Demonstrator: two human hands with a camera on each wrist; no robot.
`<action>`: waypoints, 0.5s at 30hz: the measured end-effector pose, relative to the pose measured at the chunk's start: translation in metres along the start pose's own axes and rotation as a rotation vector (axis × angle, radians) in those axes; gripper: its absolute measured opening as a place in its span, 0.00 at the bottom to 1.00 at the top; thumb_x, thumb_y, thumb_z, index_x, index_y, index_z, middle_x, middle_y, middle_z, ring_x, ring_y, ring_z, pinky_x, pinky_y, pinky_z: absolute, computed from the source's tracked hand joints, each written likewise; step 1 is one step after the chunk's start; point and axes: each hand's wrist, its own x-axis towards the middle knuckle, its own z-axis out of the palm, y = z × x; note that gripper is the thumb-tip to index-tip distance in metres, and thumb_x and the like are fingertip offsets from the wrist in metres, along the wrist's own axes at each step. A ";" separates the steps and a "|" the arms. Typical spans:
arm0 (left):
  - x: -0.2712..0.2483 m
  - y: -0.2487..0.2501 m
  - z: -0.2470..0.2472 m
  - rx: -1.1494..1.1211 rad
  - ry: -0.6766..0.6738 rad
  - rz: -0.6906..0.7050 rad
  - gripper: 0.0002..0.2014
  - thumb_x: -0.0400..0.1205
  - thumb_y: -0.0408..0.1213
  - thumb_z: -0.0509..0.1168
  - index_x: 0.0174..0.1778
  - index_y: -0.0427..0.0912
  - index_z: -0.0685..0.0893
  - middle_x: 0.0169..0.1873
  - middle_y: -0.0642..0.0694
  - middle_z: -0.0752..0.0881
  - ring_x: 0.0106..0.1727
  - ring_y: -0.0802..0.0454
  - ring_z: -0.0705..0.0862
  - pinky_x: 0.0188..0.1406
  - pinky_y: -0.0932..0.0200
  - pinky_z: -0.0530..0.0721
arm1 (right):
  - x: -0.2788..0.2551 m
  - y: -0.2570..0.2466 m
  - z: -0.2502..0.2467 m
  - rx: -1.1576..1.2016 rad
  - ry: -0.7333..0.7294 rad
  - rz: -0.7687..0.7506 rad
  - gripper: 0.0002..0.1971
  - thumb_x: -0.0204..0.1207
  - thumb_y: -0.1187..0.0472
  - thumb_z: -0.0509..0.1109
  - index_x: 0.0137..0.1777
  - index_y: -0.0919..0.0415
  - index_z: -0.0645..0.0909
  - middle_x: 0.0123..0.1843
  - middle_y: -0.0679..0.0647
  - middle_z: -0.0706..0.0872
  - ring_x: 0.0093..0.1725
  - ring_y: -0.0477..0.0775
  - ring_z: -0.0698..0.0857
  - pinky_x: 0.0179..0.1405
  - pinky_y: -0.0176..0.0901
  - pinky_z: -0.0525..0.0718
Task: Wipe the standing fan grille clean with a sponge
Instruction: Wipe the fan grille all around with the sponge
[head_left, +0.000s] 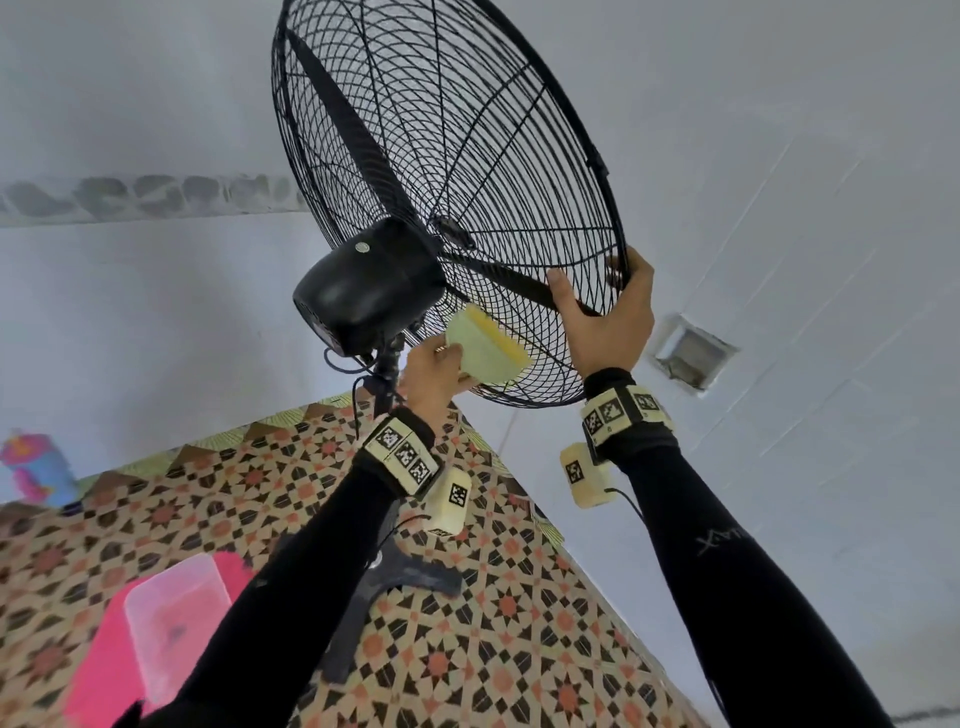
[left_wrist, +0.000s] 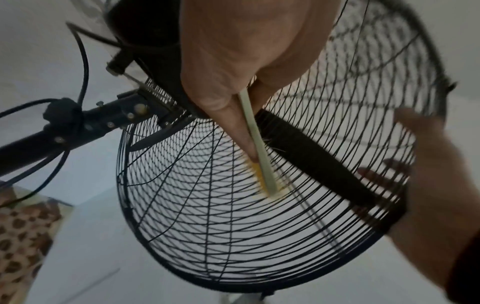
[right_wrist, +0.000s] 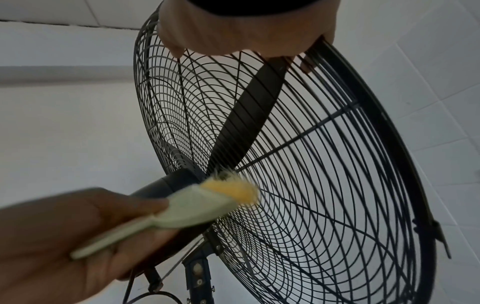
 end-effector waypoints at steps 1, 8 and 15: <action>-0.003 0.003 -0.004 -0.021 -0.012 0.003 0.17 0.90 0.30 0.63 0.75 0.31 0.79 0.68 0.37 0.84 0.65 0.37 0.88 0.56 0.37 0.93 | 0.001 0.000 0.000 0.006 -0.005 -0.003 0.42 0.68 0.30 0.77 0.75 0.54 0.73 0.68 0.46 0.84 0.66 0.44 0.82 0.68 0.44 0.82; -0.019 -0.032 -0.015 0.150 0.047 -0.009 0.15 0.90 0.28 0.63 0.72 0.28 0.80 0.62 0.40 0.84 0.67 0.37 0.86 0.61 0.32 0.89 | 0.011 0.029 -0.016 0.059 -0.210 0.175 0.38 0.71 0.23 0.67 0.73 0.48 0.77 0.66 0.44 0.87 0.65 0.46 0.84 0.71 0.47 0.79; -0.038 -0.008 0.023 0.088 0.055 0.009 0.17 0.89 0.28 0.63 0.75 0.30 0.80 0.65 0.37 0.85 0.63 0.35 0.88 0.56 0.32 0.92 | 0.002 0.042 -0.028 0.140 -0.332 0.202 0.28 0.78 0.33 0.68 0.70 0.50 0.73 0.57 0.41 0.87 0.55 0.31 0.83 0.48 0.22 0.74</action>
